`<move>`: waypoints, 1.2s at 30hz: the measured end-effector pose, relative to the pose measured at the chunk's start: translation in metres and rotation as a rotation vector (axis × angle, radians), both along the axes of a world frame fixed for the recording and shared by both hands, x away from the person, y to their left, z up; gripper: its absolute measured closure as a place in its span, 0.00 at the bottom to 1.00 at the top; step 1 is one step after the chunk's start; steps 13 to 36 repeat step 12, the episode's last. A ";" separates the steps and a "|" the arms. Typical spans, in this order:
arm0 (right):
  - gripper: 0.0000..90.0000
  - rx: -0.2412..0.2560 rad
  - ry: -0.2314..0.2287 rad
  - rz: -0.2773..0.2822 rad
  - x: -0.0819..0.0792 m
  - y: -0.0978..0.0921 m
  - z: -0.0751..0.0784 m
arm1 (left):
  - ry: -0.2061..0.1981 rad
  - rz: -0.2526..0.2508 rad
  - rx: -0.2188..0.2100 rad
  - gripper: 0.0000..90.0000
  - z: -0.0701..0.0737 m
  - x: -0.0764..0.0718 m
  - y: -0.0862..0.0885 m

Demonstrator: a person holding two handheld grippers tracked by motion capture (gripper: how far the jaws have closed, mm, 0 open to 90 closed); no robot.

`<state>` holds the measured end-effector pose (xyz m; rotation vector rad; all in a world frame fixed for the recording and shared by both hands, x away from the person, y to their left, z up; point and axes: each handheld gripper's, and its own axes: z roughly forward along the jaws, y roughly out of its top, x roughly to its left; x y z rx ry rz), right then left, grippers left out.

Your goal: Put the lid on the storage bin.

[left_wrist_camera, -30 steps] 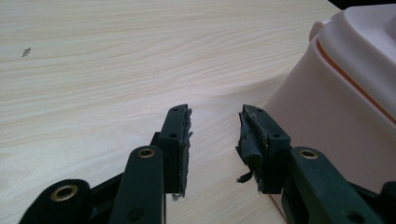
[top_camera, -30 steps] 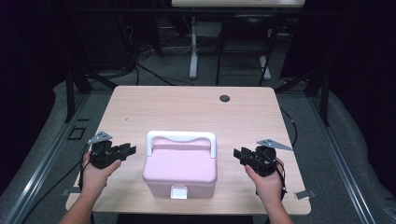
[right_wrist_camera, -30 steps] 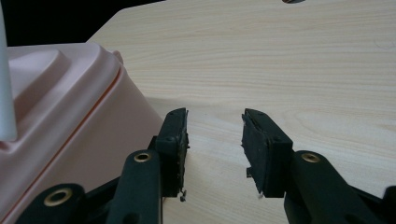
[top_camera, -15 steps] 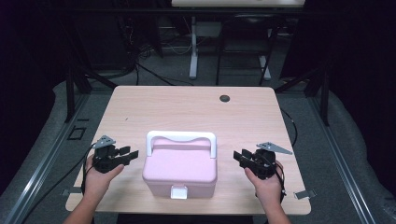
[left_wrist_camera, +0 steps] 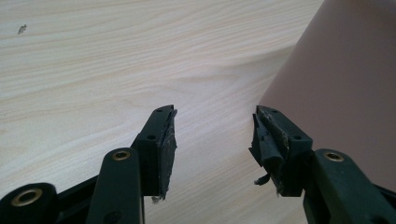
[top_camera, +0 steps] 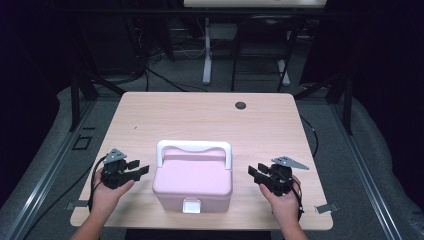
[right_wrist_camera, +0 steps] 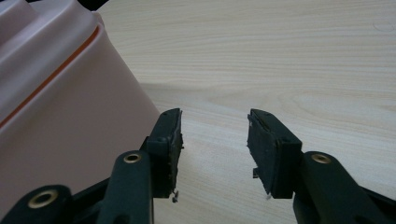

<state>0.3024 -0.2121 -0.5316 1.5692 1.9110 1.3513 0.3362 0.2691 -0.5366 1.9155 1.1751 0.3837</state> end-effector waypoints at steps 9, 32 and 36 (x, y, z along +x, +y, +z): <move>0.57 -0.028 0.003 0.002 0.003 0.004 -0.007 | 0.012 -0.009 0.016 0.53 -0.004 0.000 0.000; 0.56 -0.029 0.003 0.002 0.003 0.004 -0.008 | 0.010 -0.011 0.018 0.53 -0.005 0.001 -0.001; 0.56 -0.029 0.003 0.002 0.003 0.004 -0.008 | 0.010 -0.011 0.018 0.53 -0.005 0.001 -0.001</move>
